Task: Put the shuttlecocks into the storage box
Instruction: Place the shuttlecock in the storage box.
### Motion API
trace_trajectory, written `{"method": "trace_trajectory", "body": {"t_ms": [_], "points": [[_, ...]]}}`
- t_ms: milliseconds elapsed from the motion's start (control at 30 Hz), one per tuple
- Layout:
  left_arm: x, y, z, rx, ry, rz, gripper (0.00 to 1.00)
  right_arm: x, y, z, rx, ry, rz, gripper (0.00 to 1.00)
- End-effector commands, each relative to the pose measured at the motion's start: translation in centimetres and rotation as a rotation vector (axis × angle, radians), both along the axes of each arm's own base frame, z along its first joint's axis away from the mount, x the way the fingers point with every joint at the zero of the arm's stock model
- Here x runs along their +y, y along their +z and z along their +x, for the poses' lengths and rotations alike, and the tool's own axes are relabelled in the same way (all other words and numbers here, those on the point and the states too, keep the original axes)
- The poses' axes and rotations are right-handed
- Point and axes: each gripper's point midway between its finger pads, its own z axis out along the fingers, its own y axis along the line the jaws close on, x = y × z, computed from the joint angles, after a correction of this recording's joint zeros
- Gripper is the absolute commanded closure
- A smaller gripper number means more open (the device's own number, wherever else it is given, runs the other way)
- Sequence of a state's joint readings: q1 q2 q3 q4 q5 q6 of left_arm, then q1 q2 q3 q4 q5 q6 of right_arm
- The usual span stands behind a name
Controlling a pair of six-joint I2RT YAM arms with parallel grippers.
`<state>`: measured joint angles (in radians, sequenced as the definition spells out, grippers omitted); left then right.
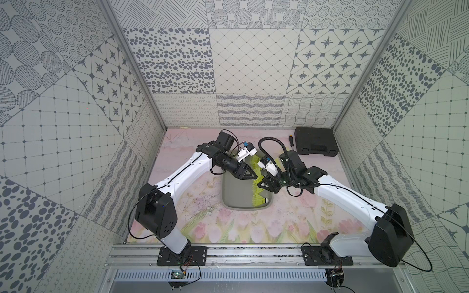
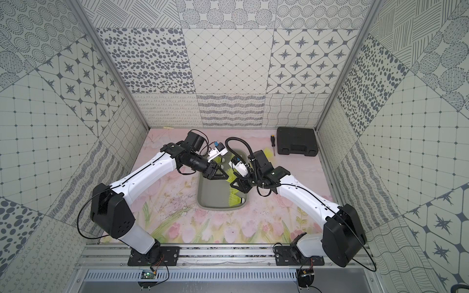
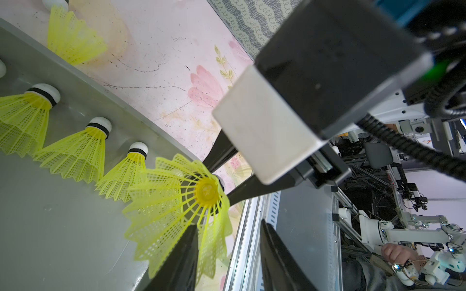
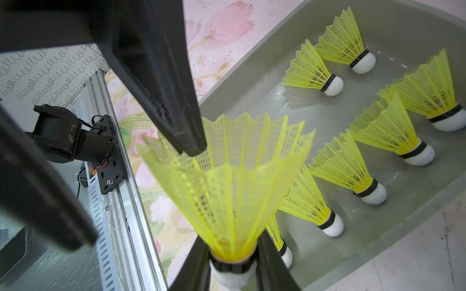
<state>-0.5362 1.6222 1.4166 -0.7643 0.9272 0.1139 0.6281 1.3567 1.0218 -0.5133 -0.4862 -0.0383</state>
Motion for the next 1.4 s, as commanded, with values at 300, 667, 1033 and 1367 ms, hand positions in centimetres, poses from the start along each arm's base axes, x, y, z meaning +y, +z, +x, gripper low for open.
{"method": "trace_trajectory", "body": {"t_ms": [300, 667, 1033, 1367], "points": [[-0.5, 0.2, 0.5, -0.024, 0.009, -0.019, 0.94, 0.3, 1.2, 1.3, -0.062, -0.023, 0.002, 0.67], [-0.3, 0.4, 5.0, -0.065, 0.358, -0.063, 1.0, -3.3, 3.1, 4.4, -0.284, -0.272, -0.033, 0.33], [3.9, -4.6, 7.4, 0.047, 0.809, -0.042, 1.0, -7.6, 6.7, 5.8, -0.485, -0.528, 0.02, 0.27], [5.7, -8.4, 8.1, 0.093, 0.954, 0.007, 1.0, -7.5, 5.9, 5.8, -0.464, -0.53, 0.019, 0.27]]}}
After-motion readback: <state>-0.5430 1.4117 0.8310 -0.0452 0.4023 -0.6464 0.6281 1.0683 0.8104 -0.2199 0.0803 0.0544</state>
